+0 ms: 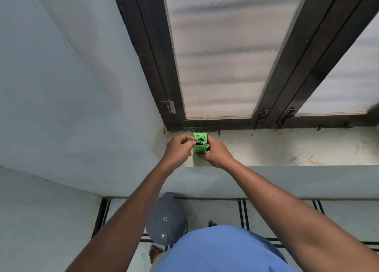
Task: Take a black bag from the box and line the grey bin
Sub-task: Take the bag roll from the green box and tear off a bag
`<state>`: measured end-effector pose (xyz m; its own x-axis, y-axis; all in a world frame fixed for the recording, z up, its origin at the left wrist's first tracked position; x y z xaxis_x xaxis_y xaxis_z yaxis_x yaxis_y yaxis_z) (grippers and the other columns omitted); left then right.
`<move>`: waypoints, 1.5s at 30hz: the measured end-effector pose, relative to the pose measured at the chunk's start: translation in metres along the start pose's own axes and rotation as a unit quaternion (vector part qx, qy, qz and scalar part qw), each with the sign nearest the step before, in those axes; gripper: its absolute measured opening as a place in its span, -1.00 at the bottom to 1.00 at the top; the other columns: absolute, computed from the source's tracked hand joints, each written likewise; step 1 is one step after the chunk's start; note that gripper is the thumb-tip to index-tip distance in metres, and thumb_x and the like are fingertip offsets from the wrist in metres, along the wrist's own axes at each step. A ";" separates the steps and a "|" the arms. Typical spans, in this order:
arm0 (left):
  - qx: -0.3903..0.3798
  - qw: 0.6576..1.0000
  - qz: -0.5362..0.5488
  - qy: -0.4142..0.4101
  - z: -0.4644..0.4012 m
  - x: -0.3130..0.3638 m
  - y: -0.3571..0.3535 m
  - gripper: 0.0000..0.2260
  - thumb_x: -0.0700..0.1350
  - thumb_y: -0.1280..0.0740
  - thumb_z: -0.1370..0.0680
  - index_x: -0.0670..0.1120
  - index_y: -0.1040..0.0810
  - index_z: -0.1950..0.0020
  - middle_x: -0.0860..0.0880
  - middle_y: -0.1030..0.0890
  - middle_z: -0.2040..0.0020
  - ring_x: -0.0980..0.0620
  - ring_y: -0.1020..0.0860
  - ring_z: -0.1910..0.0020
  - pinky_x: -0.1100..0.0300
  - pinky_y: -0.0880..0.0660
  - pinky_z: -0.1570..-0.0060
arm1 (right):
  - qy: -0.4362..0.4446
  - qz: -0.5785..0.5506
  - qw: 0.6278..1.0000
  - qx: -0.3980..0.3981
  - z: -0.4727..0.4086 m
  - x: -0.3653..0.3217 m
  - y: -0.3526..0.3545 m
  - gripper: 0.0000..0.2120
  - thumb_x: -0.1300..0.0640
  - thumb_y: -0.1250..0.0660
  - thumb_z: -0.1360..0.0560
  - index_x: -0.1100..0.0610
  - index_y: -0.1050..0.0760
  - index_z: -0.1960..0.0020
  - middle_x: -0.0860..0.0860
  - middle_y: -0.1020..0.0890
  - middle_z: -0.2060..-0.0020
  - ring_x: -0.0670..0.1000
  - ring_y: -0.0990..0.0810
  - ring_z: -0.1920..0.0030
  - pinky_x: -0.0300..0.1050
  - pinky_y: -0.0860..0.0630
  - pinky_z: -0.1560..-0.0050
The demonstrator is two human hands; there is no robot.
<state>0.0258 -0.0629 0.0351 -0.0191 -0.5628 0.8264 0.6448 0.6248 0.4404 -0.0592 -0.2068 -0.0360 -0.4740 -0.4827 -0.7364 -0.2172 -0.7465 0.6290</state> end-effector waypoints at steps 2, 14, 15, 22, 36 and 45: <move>-0.030 0.999 0.036 0.019 -0.001 0.007 0.004 -0.74 -0.21 -0.31 -0.69 -0.04 -0.72 -0.29 -0.09 -0.69 -0.16 0.03 -0.55 0.10 0.20 -0.51 0.16 | 0.000 0.007 1.000 0.003 0.002 0.000 0.000 -0.39 0.05 -0.62 -0.56 -0.02 -0.50 -0.56 0.01 -0.71 -0.34 0.12 -0.69 -0.28 0.09 -0.67 -0.24; -0.040 0.994 -0.087 -0.048 -0.029 0.006 -0.001 -0.70 -0.09 -0.29 -0.74 -0.07 -0.64 -0.44 -0.03 -0.59 -0.30 -0.05 -0.59 -0.32 0.07 -0.54 -0.24 | 0.031 0.011 0.999 0.013 0.008 -0.011 0.004 -0.23 -0.24 -0.64 -0.42 -0.01 -0.45 -0.52 -0.05 -0.60 -0.26 0.00 -0.63 -0.16 0.02 -0.68 -0.13; -0.035 0.995 -0.082 -0.035 -0.030 0.007 0.000 -0.71 -0.04 -0.27 -0.76 -0.07 -0.65 -0.40 -0.02 -0.64 -0.22 -0.08 -0.64 -0.25 -0.02 -0.60 -0.17 | 0.033 0.012 0.999 0.026 0.009 -0.012 0.006 -0.23 -0.29 -0.63 -0.43 -0.01 -0.46 -0.50 -0.05 -0.58 -0.24 -0.02 -0.62 -0.15 0.00 -0.69 -0.12; -0.020 0.994 -0.109 0.007 -0.039 0.016 0.000 -0.59 0.26 -0.40 -0.63 -0.09 -0.69 -0.11 -0.06 -0.73 0.02 -0.07 -0.77 0.16 0.14 -0.64 0.32 | 0.046 -0.010 0.996 0.076 0.016 -0.014 0.011 -0.26 -0.31 -0.62 -0.45 0.03 -0.49 -0.46 -0.03 -0.61 -0.26 -0.02 -0.65 -0.14 0.05 -0.73 -0.13; -0.088 0.995 0.021 0.048 -0.051 -0.011 0.002 -0.73 -0.17 -0.23 -0.78 -0.17 -0.64 -0.38 -0.19 -0.66 -0.22 -0.13 -0.69 -0.16 -0.09 -0.72 -0.19 | 0.037 -0.090 0.991 0.092 0.024 -0.018 0.018 -0.30 -0.40 -0.45 -0.57 0.06 -0.53 -0.50 -0.02 -0.67 -0.35 -0.04 -0.65 -0.29 -0.14 -0.67 -0.19; -0.074 0.993 0.095 0.012 -0.046 -0.029 -0.006 -0.75 -0.11 -0.27 -0.78 -0.21 -0.63 -0.34 -0.21 -0.67 -0.21 -0.15 -0.72 -0.15 0.07 -0.74 -0.11 | 0.028 -0.137 0.983 0.120 0.017 -0.018 0.021 -0.47 -0.19 -0.24 -0.76 0.05 -0.39 -0.63 0.05 -0.68 -0.36 -0.02 -0.71 -0.14 0.02 -0.68 -0.22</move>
<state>0.0574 -0.0752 -0.0081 0.1319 -0.4560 0.8801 0.7400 0.6361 0.2187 -0.0703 -0.2062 -0.0052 -0.3236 -0.3080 -0.8946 -0.5289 -0.7251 0.4410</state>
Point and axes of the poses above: each hand's wrist, its own z-axis away from the middle knuckle, its own y-axis out of the back of the hand, x = y × z, the point moved 4 cm from there along -z, towards the middle knuckle
